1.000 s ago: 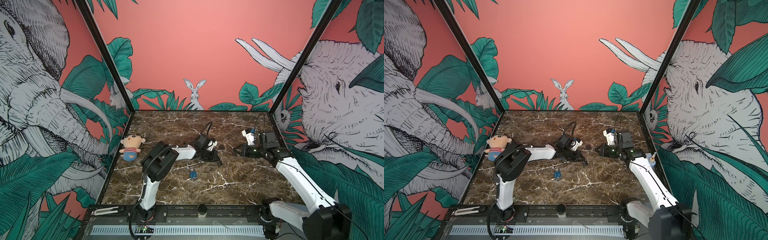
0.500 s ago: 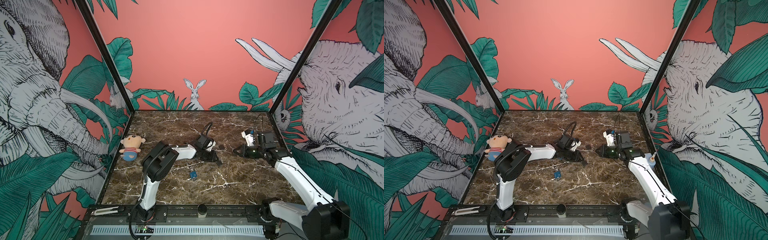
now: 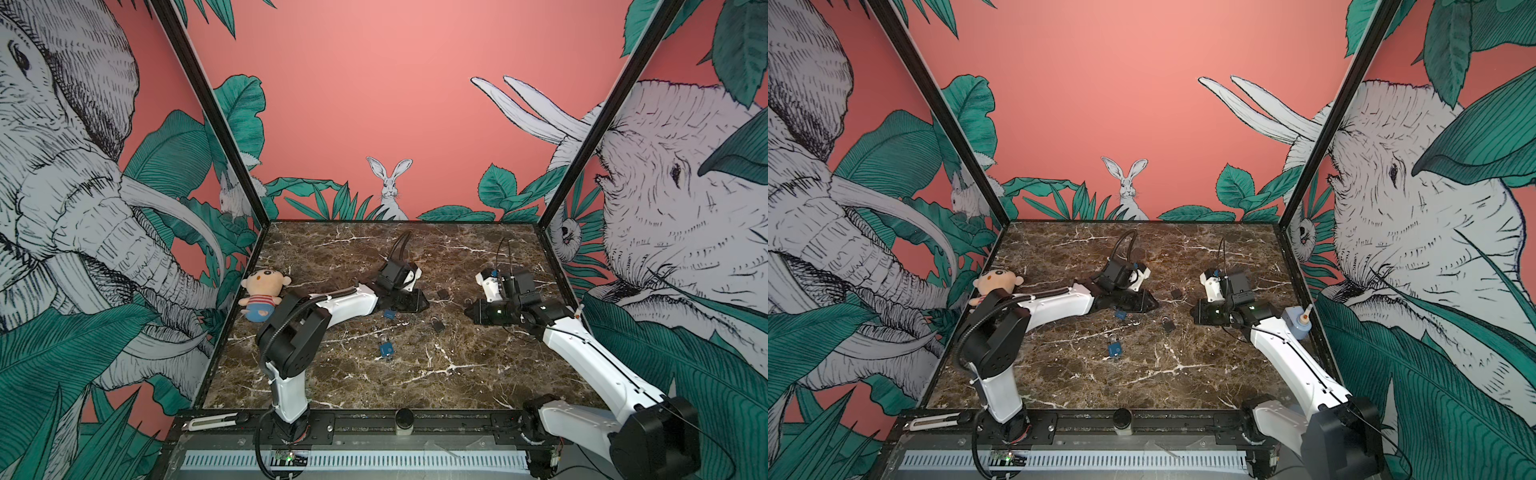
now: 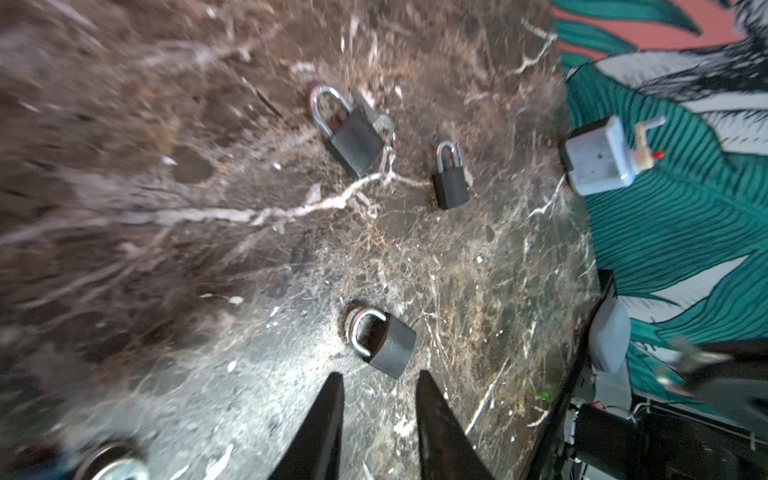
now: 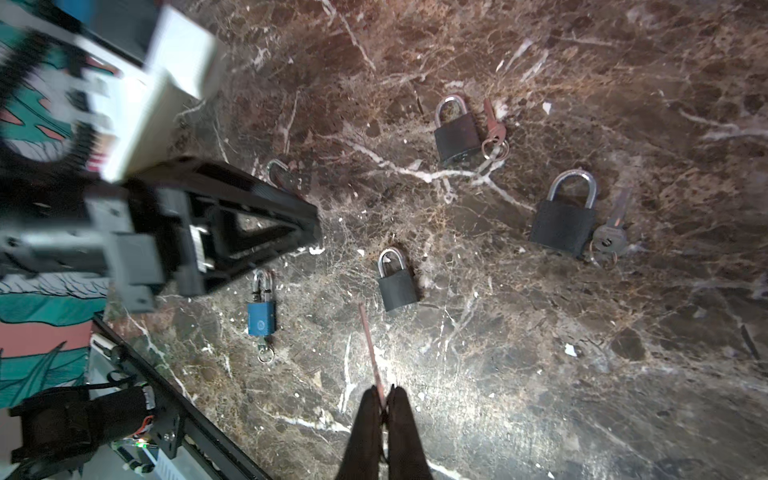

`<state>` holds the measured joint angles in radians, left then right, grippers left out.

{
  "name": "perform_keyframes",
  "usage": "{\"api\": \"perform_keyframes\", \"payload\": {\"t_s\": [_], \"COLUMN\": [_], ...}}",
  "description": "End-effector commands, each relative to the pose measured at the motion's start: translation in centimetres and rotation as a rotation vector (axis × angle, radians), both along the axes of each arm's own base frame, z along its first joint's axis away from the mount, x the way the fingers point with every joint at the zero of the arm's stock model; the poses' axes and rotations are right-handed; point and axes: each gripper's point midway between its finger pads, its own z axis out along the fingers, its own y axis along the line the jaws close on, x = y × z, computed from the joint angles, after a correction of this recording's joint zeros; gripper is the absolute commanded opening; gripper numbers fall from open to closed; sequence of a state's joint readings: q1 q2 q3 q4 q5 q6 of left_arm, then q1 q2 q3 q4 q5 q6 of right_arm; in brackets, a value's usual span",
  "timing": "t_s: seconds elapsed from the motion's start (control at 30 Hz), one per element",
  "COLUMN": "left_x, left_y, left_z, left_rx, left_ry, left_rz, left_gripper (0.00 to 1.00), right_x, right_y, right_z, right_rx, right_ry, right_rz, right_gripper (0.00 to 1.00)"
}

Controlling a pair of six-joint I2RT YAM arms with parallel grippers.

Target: Lock with the key

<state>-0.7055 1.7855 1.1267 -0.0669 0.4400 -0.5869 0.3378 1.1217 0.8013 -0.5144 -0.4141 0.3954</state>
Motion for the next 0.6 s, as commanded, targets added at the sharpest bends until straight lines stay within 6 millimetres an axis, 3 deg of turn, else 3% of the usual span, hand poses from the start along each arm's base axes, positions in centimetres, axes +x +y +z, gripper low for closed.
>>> {"api": "perform_keyframes", "payload": {"t_s": [0.0,0.27,0.57], "left_x": [1.1,0.4,-1.1], "left_y": [2.1,5.9,8.9], "left_z": [3.9,9.3,11.2], "left_rx": [-0.072,-0.094,-0.100], "left_ry": [-0.069,-0.246,-0.323], "left_rz": [0.063,0.140,0.206], "left_gripper": [0.32,0.32,0.36], "right_x": [0.4,0.8,2.1], "right_y": [-0.1,1.4,3.2], "right_z": [-1.1,-3.7,-6.5], "right_rx": [-0.084,-0.144,-0.159], "right_ry": [-0.038,-0.043,-0.038], "right_rz": [-0.009,0.005,0.018], "right_gripper": [0.00,0.00,0.00]}}
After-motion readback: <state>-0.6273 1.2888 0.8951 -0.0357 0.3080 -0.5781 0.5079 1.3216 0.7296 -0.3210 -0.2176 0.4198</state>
